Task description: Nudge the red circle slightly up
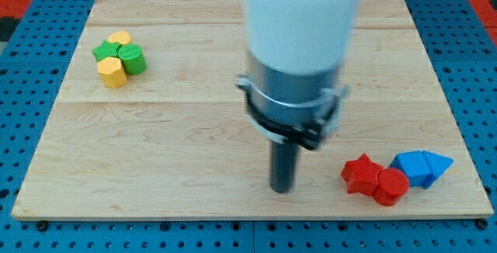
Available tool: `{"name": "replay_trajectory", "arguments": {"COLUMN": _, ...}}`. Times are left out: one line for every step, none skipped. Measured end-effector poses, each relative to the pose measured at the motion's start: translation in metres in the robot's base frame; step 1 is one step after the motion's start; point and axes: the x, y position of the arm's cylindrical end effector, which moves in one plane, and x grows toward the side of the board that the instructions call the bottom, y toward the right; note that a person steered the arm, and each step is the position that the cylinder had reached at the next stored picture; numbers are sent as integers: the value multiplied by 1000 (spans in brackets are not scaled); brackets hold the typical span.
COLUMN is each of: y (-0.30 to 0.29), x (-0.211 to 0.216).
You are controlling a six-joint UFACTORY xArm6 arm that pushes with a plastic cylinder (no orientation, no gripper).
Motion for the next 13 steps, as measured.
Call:
{"name": "replay_trajectory", "arguments": {"y": 72, "x": 24}}
{"name": "replay_trajectory", "arguments": {"y": 99, "x": 28}}
{"name": "replay_trajectory", "arguments": {"y": 116, "x": 27}}
{"name": "replay_trajectory", "arguments": {"y": 117, "x": 27}}
{"name": "replay_trajectory", "arguments": {"y": 129, "x": 26}}
{"name": "replay_trajectory", "arguments": {"y": 152, "x": 26}}
{"name": "replay_trajectory", "arguments": {"y": 169, "x": 26}}
{"name": "replay_trajectory", "arguments": {"y": 157, "x": 26}}
{"name": "replay_trajectory", "arguments": {"y": 137, "x": 25}}
{"name": "replay_trajectory", "arguments": {"y": 140, "x": 25}}
{"name": "replay_trajectory", "arguments": {"y": 164, "x": 25}}
{"name": "replay_trajectory", "arguments": {"y": 181, "x": 23}}
{"name": "replay_trajectory", "arguments": {"y": 168, "x": 19}}
